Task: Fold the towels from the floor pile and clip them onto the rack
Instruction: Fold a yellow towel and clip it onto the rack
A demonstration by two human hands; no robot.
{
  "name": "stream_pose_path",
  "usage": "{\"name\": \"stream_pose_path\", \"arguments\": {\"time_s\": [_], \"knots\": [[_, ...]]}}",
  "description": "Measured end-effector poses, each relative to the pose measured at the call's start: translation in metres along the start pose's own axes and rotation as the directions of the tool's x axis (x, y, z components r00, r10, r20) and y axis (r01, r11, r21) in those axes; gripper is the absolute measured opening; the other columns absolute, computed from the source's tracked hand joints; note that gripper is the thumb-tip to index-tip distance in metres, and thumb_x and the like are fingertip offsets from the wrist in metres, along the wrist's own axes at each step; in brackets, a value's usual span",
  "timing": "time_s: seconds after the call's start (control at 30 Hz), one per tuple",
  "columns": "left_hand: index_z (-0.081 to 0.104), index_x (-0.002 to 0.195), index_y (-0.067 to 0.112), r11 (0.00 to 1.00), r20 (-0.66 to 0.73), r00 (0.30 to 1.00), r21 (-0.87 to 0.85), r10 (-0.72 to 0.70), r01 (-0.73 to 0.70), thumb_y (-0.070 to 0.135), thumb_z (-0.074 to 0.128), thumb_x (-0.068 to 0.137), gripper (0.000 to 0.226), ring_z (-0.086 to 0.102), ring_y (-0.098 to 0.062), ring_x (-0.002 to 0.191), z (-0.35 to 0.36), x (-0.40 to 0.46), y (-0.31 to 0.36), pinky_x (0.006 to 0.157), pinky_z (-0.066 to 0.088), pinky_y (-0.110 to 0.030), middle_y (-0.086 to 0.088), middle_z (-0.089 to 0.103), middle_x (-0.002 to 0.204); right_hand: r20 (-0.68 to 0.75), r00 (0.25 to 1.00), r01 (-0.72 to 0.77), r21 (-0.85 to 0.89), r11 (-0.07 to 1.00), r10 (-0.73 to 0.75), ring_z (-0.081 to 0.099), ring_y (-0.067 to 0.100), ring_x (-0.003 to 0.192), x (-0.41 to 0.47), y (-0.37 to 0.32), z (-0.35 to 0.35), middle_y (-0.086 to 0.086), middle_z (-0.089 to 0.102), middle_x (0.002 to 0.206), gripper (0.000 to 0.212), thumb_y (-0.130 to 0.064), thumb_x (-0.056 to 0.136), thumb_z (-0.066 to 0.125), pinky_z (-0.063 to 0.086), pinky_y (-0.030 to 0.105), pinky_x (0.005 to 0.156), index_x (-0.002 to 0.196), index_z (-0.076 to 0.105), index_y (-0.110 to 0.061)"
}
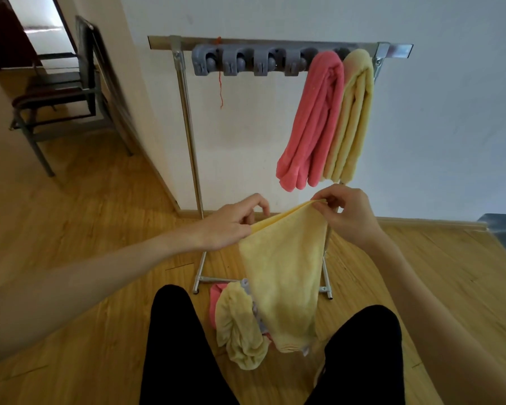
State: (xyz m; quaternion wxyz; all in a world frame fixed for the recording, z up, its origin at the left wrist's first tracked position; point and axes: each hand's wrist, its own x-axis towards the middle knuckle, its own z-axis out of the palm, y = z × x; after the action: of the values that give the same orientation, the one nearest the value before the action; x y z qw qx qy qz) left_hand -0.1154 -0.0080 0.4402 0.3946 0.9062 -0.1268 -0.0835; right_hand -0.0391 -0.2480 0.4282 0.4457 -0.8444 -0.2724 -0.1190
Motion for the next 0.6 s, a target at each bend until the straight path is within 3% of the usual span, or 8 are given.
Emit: {"name": "stream_pose_path", "arguments": {"time_s": [0.1, 0.17, 0.2, 0.33, 0.43, 0.5, 0.6], "knots": [[0.048, 0.125, 0.035, 0.985, 0.15, 0.983, 0.117, 0.111, -0.129, 0.001, 0.04, 0.082, 0.055, 0.052, -0.009, 0.079, 0.004, -0.003, 0.007, 0.069, 0.04, -0.022, -0.005, 0.058, 0.093, 0.002, 1.0, -0.022, -0.006, 1.0, 0.022, 0.055, 0.002, 0.066, 0.002, 0.002, 0.003, -0.01, 0.063, 0.075, 0.015, 0.0, 0.081, 0.068, 0.047, 0.013, 0.067, 0.086, 0.07, -0.015], [0.057, 0.122, 0.031, 0.964, 0.219, 0.966, 0.195, 0.139, -0.183, 0.006, 0.037, 0.077, 0.056, 0.056, -0.012, 0.101, 0.005, -0.002, 0.012, 0.086, 0.043, -0.028, 0.005, 0.061, 0.113, 0.005, 1.0, -0.027, -0.003, 1.0, 0.027, 0.054, 0.001, 0.065, 0.003, 0.002, 0.004, -0.008, 0.063, 0.074, 0.015, -0.001, 0.081, 0.068, 0.046, 0.012, 0.066, 0.087, 0.07, -0.014], [0.062, 0.118, 0.026, 0.95, 0.236, 0.96, 0.235, 0.15, -0.206, 0.009, 0.036, 0.075, 0.053, 0.056, -0.012, 0.101, 0.005, -0.002, 0.013, 0.087, 0.042, -0.029, 0.005, 0.062, 0.111, 0.007, 1.0, -0.024, 0.0, 1.0, 0.024, 0.054, 0.001, 0.065, 0.003, 0.001, 0.004, -0.005, 0.064, 0.075, 0.014, -0.001, 0.081, 0.068, 0.046, 0.013, 0.066, 0.087, 0.07, -0.014], [0.065, 0.116, 0.018, 0.924, 0.353, 0.928, 0.302, 0.12, -0.235, 0.011, 0.046, 0.078, 0.044, 0.056, -0.014, 0.084, 0.005, -0.002, 0.015, 0.076, 0.045, -0.028, 0.001, 0.062, 0.101, 0.061, 0.998, -0.005, -0.012, 1.0, 0.006, 0.055, 0.005, 0.069, 0.0, -0.001, 0.008, -0.001, 0.065, 0.079, 0.013, 0.0, 0.083, 0.066, 0.047, 0.014, 0.067, 0.088, 0.069, -0.011], [0.06, 0.127, 0.017, 0.883, 0.461, 0.881, 0.362, 0.11, -0.3, 0.003, 0.054, 0.081, 0.049, 0.055, -0.002, 0.085, 0.005, -0.001, 0.015, 0.075, 0.043, -0.011, 0.008, 0.059, 0.101, 0.1, 0.995, -0.007, -0.02, 1.0, 0.009, 0.058, 0.015, 0.075, -0.004, 0.002, 0.013, -0.001, 0.065, 0.083, 0.013, -0.001, 0.084, 0.065, 0.049, 0.021, 0.072, 0.089, 0.067, -0.013], [0.063, 0.122, 0.011, 0.839, 0.468, 0.866, 0.387, 0.178, -0.382, 0.001, 0.056, 0.085, 0.039, 0.054, 0.005, 0.079, 0.006, 0.002, 0.015, 0.073, 0.039, -0.005, 0.007, 0.061, 0.096, 0.12, 0.993, -0.011, -0.017, 1.0, 0.013, 0.059, 0.014, 0.078, -0.006, 0.004, 0.015, -0.001, 0.065, 0.087, 0.012, -0.002, 0.085, 0.064, 0.049, 0.02, 0.073, 0.089, 0.066, -0.013], [0.072, 0.095, 0.006, 0.661, 0.387, 0.82, 0.488, 0.422, -0.57, 0.007, 0.059, 0.086, 0.016, 0.059, -0.013, 0.07, 0.008, 0.006, 0.012, 0.062, 0.04, -0.017, -0.004, 0.066, 0.081, 0.123, 0.992, -0.031, -0.006, 1.0, 0.032, 0.058, 0.006, 0.081, -0.007, 0.005, 0.018, -0.004, 0.064, 0.089, 0.013, -0.004, 0.088, 0.062, 0.046, 0.01, 0.071, 0.091, 0.063, -0.016]]}}
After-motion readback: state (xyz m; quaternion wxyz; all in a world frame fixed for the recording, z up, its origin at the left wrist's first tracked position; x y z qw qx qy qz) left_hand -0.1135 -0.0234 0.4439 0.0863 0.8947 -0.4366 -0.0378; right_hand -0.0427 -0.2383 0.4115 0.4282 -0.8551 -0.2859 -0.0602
